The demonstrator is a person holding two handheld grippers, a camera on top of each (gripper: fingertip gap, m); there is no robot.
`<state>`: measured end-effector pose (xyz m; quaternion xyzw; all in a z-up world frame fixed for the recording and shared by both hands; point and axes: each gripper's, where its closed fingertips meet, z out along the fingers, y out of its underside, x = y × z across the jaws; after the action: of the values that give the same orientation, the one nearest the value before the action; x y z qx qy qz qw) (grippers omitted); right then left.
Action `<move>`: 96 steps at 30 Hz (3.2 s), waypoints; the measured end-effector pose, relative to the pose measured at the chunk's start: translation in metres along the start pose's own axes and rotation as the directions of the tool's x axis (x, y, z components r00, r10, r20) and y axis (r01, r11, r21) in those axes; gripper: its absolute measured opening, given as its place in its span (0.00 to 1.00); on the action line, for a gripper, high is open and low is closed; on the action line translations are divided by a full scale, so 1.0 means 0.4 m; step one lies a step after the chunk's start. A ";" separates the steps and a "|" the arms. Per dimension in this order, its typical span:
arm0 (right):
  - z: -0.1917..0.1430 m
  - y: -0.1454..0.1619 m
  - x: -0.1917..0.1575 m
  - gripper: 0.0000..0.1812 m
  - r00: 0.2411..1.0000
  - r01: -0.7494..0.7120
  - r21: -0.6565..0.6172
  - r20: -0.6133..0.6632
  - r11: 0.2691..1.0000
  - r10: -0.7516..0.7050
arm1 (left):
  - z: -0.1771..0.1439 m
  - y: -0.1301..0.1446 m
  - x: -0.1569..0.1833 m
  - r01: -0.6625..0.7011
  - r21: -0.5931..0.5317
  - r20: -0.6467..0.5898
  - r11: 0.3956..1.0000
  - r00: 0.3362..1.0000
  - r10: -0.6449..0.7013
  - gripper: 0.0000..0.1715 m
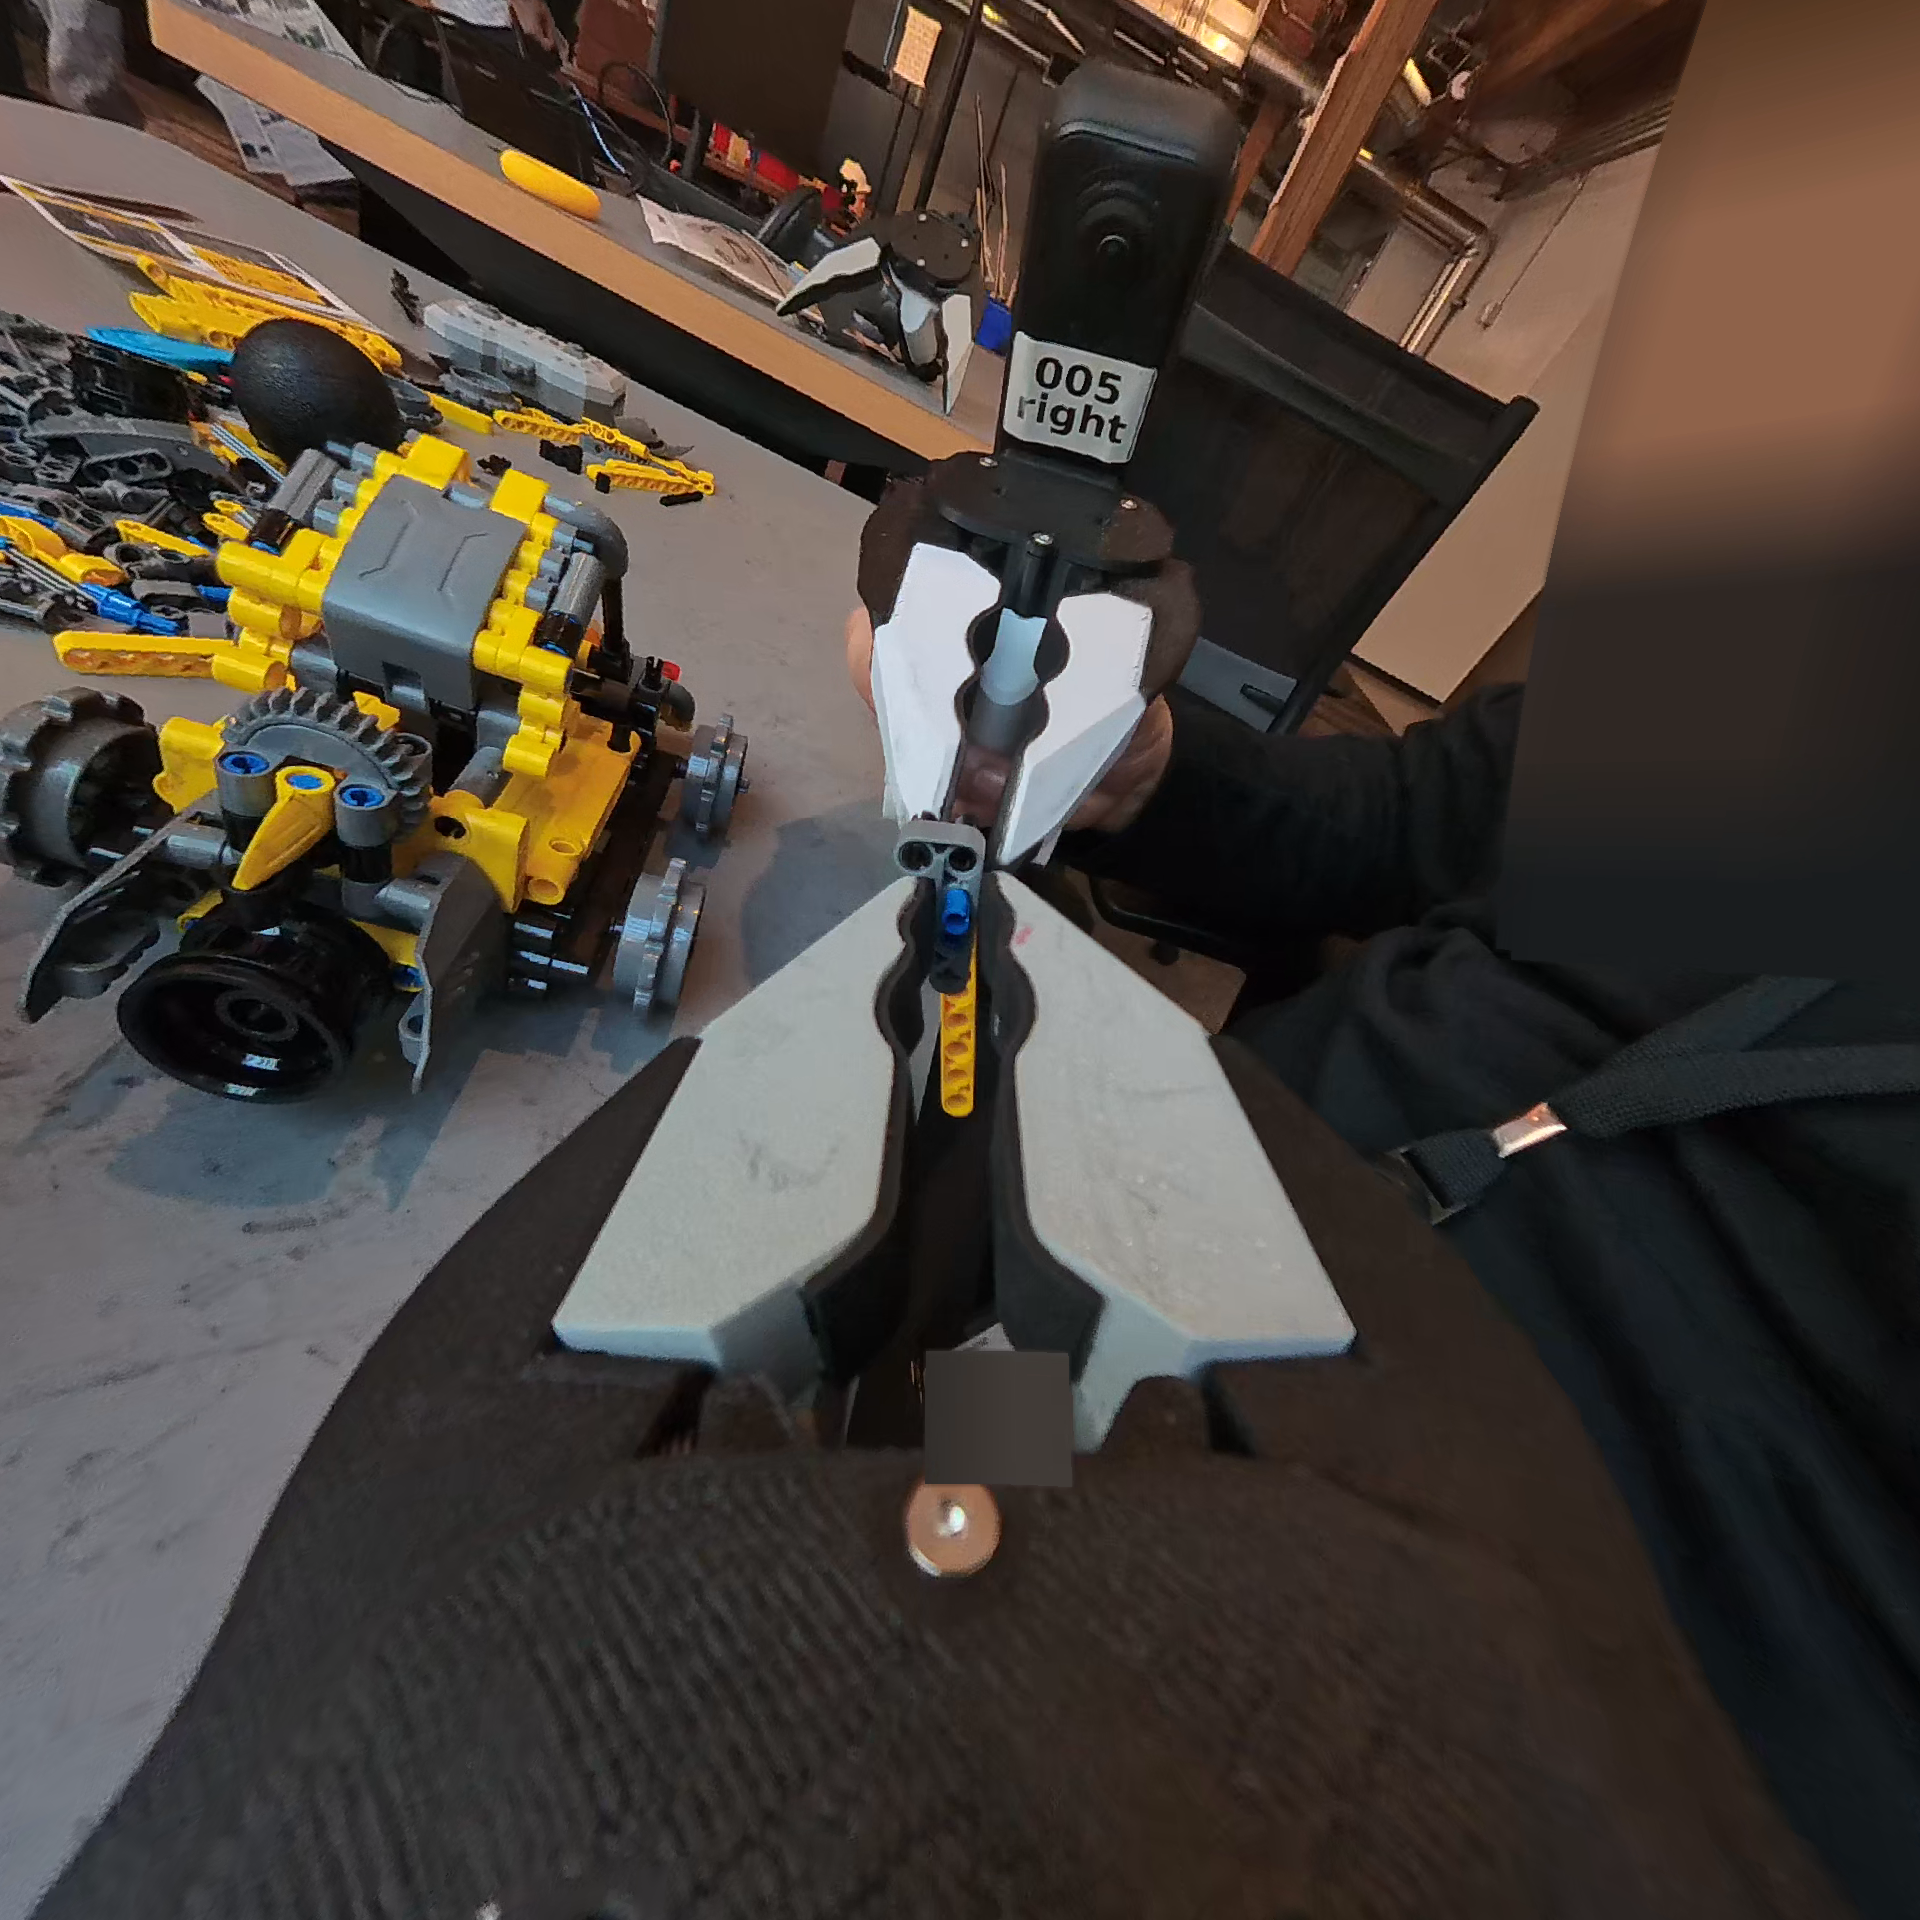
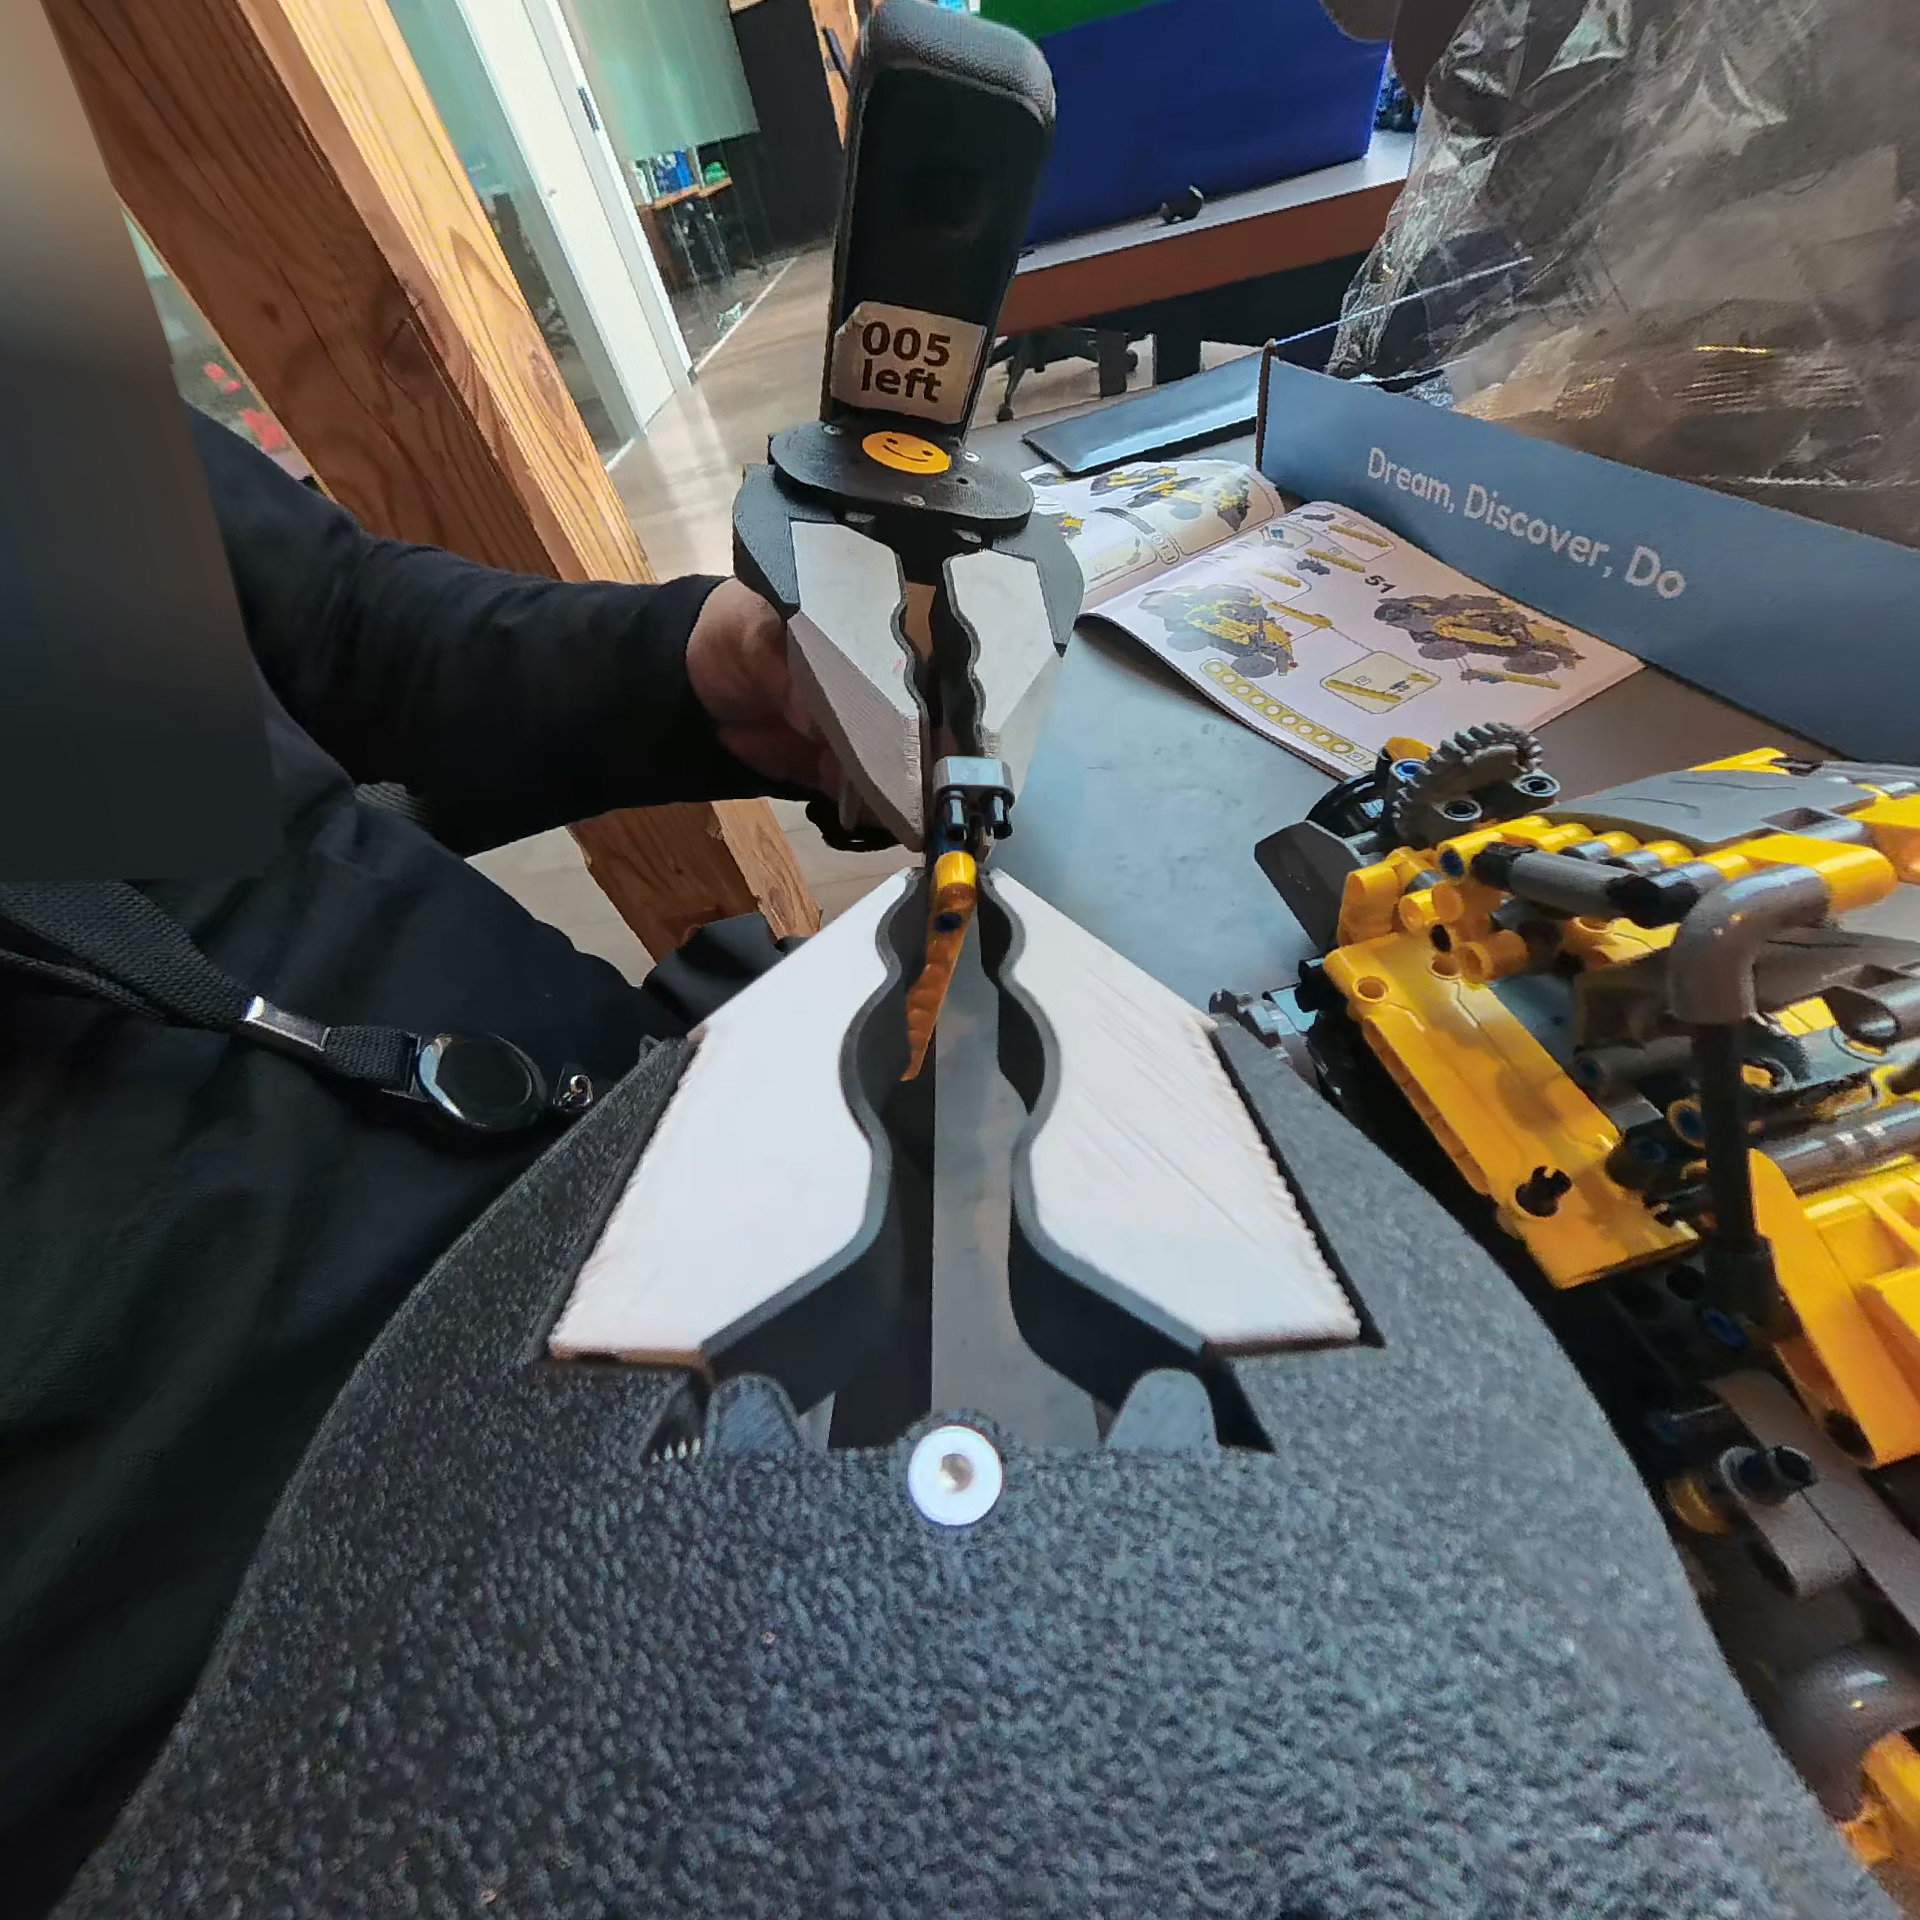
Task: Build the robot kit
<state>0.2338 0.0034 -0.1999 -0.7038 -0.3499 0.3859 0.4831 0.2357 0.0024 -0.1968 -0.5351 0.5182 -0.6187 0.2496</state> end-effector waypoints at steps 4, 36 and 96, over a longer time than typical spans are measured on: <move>0.000 0.003 0.001 0.04 0.999 -0.030 -0.006 0.020 1.000 0.030 | 0.001 -0.001 -0.001 0.011 0.012 -0.001 1.000 1.000 -0.011 0.03; 0.047 0.068 0.021 0.03 0.996 0.052 -0.211 0.077 0.976 -0.036 | -0.003 0.053 -0.040 0.029 -0.093 0.113 0.995 0.993 -0.018 0.03; -0.056 -0.166 -0.008 0.02 0.983 -0.144 0.256 0.151 0.956 0.107 | -0.018 -0.175 0.039 0.158 0.403 -0.084 0.902 0.987 -0.135 0.03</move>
<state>0.2442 0.0106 -0.1307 -0.6256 -0.2813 0.5061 0.5229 0.2417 0.0152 -0.1261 -0.4916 0.3427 -0.7445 0.2944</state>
